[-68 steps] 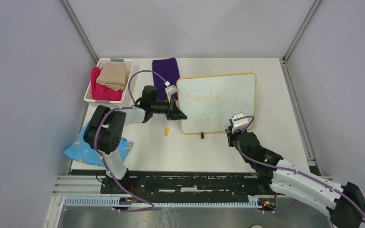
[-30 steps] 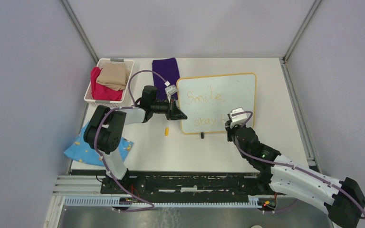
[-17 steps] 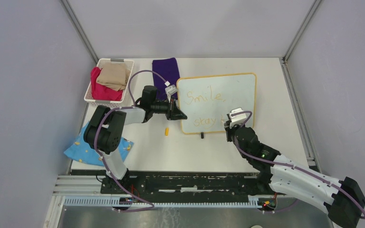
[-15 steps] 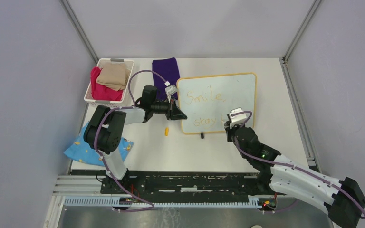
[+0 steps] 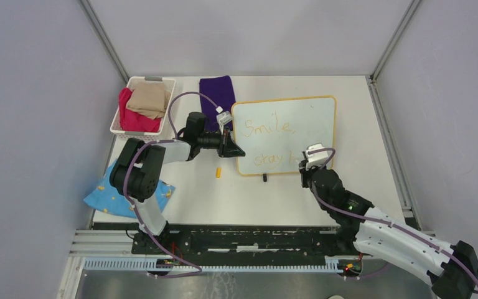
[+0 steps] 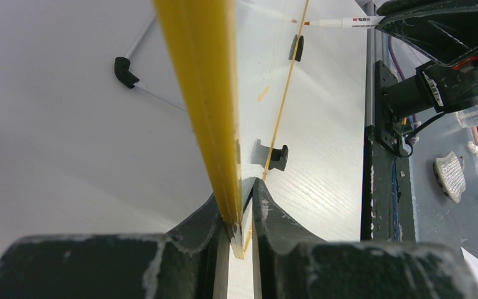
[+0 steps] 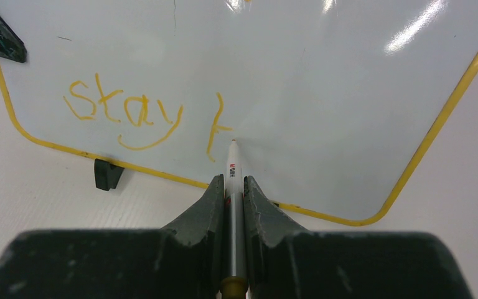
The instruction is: Write a sentence on the whiteboard
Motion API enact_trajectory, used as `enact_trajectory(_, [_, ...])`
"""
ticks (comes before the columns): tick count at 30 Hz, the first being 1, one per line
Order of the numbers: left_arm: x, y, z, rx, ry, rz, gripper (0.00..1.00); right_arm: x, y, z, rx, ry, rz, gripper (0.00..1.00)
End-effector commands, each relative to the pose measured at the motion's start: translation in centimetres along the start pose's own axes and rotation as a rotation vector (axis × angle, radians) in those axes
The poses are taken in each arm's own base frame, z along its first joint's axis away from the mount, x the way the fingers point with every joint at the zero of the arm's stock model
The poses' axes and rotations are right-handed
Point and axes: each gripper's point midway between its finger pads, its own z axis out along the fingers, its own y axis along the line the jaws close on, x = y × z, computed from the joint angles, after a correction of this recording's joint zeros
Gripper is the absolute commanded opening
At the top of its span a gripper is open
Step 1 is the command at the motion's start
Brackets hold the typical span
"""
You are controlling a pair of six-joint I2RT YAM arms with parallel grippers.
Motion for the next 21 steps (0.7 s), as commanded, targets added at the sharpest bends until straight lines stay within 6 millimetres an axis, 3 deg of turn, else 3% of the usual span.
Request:
enact_trajectory(1, [7.5, 4.1, 0.4, -0.212, 0.18, -0.066, 0.02, -1.8, -0.8, -0.3, 0.035, -0.058, 0.034, 0.0])
enact_trajectory(7, [7.6, 4.0, 0.4, -0.211, 0.181, -0.067, 0.02, -3.7, -1.1, -0.3, 0.058, -0.096, 0.037, 0.0])
enact_trajectory(11, [7.6, 4.1, 0.4, -0.212, 0.182, -0.068, 0.02, -3.9, -0.7, 0.0, 0.046, -0.09, 0.031, 0.0])
enact_trajectory(21, [7.5, 4.1, 0.4, -0.213, 0.181, -0.065, 0.02, -4.6, 2.2, 0.1, -0.113, -0.142, 0.062, 0.0])
